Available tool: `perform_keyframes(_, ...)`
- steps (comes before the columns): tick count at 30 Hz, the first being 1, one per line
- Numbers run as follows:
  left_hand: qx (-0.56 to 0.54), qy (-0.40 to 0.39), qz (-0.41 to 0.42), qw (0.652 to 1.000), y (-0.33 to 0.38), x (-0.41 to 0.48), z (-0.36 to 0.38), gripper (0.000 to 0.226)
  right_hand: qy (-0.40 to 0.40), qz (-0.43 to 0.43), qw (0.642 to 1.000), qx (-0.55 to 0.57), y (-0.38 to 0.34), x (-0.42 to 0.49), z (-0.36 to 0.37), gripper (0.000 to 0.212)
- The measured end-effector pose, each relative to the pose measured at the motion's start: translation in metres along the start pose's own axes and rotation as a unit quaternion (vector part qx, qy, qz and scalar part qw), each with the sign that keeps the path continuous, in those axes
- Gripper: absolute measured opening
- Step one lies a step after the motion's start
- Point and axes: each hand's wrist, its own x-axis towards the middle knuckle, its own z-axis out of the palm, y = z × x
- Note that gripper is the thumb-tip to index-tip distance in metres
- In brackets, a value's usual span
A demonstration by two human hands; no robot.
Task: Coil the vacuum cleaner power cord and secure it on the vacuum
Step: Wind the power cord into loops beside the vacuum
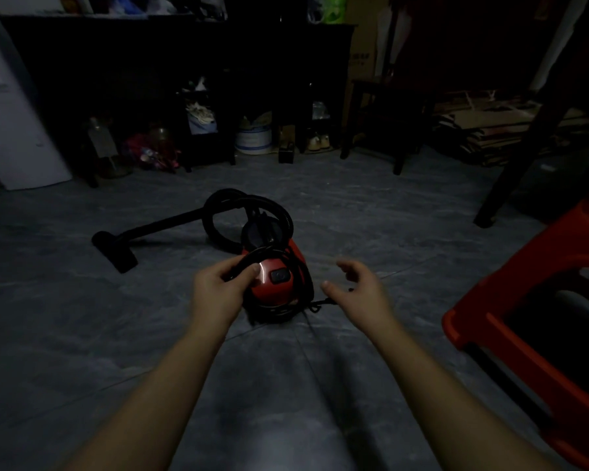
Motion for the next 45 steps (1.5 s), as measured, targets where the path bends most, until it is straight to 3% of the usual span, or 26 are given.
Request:
perform_keyframes(5, -0.031, 0.041, -0.038, 0.998, -0.003, -0.001, -0.001, 0.024, 0.052, 0.052, 0.996, -0.046, -0.002, 0.001, -0.004, 0.045)
perform_keyframes(10, -0.053, 0.040, -0.058, 0.996, -0.001, -0.008, 0.006, 0.022, -0.096, 0.123, 0.983, 0.094, -0.006, -0.004, 0.009, 0.031)
perform_keyframes(15, -0.044, 0.007, -0.060, 0.997, 0.002, -0.012, 0.010, 0.013, -0.096, 0.033, 0.983, 0.156, -0.022, -0.006, 0.011, 0.015)
perform_keyframes(21, -0.014, -0.063, -0.061, 0.996, 0.009, -0.018, 0.007, 0.018, -0.154, -0.059, 0.979, 0.124, -0.020, -0.011, 0.015, 0.028)
perform_keyframes(25, -0.014, -0.119, -0.073, 0.990, 0.018, -0.018, 0.007, 0.015, -0.177, -0.043, 0.974, 0.132, -0.016, -0.013, 0.016, 0.033)
perform_keyframes(45, -0.034, -0.195, -0.125, 0.972, 0.030, -0.015, -0.004, 0.017, -0.149, -0.041, 0.969, 0.193, -0.032, -0.015, 0.018, 0.035)
